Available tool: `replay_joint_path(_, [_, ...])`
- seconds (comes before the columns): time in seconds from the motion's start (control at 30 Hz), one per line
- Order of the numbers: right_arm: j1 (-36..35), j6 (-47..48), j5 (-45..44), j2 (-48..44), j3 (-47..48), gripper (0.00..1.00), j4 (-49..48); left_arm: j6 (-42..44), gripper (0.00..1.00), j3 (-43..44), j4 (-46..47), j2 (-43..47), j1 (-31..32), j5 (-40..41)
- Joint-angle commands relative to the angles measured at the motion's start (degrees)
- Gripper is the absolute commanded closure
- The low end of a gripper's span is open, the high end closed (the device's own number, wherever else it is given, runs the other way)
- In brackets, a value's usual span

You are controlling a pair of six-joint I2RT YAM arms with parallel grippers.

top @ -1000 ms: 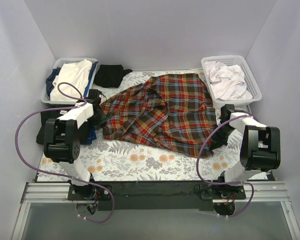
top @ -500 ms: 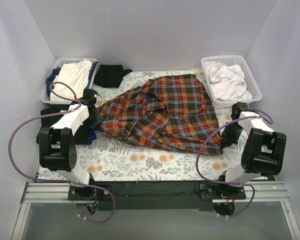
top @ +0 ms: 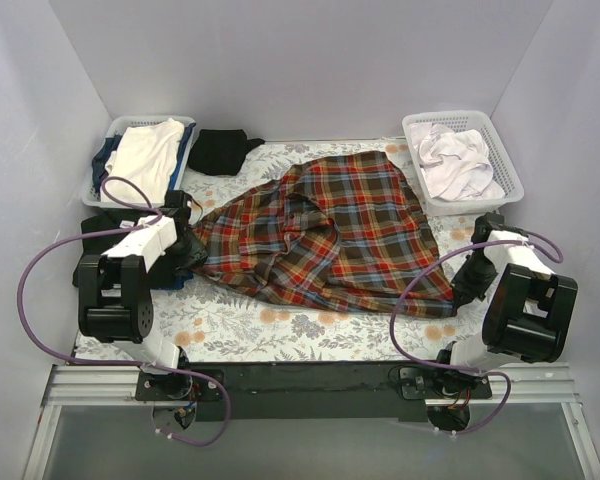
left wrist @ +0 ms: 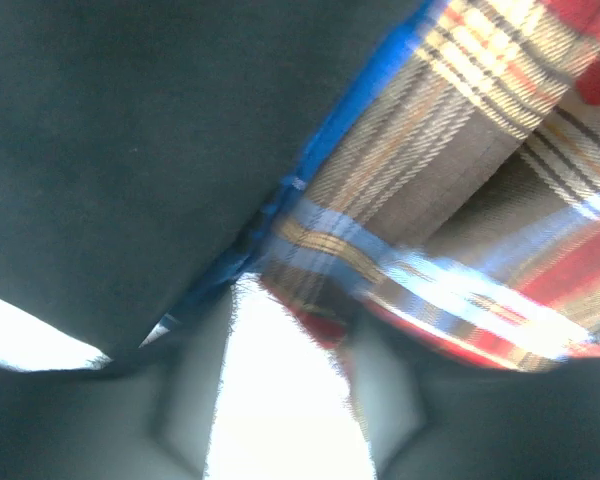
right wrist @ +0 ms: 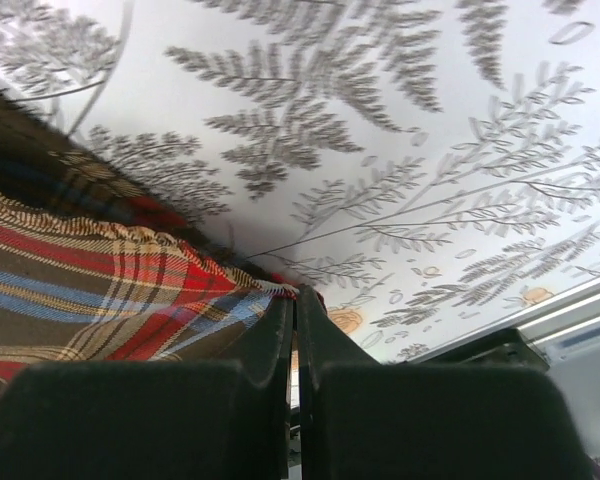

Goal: Fold and stack the long sleeve shirts
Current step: Fold the shirt

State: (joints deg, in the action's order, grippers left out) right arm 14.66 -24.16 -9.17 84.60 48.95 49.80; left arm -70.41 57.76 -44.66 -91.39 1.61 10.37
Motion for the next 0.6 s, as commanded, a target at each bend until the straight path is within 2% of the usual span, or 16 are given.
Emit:
replay_joint_path(0.0, [1.78,-0.80,-8.76,-2.59,0.35,0.99,1.26,1.07,0.41,1.65,-0.95,1.57,-1.52,2.92])
replay_joint_path(0.1, [1.78,-0.53,-7.45,-3.56,0.80,0.94,1.53,1.85,0.35,4.29,-0.69,4.99,-1.52,-0.86])
replay_joint_path(0.2, [1.78,0.52,-5.34,-5.22,1.85,0.82,1.53,2.12,0.29,5.35,-0.08,10.26,-1.52,-7.01])
replay_joint_path(0.27, [1.78,0.96,-3.85,-6.02,2.38,0.70,1.53,1.86,0.28,4.91,0.02,13.42,-1.52,-14.21])
replay_joint_path(0.3, [1.78,1.05,-3.23,-6.63,2.55,0.61,1.44,1.34,0.28,3.34,0.45,14.31,-1.52,-17.46])
replay_joint_path(0.37, [1.78,1.40,-1.30,-7.16,2.73,0.55,1.09,0.37,0.28,1.58,0.37,15.71,-1.52,-23.62])
replay_joint_path(0.57, [-0.24,1.75,-2.07,-11.12,4.66,0.48,0.74,-2.88,0.28,-6.86,2.74,20.20,-0.12,-30.14])
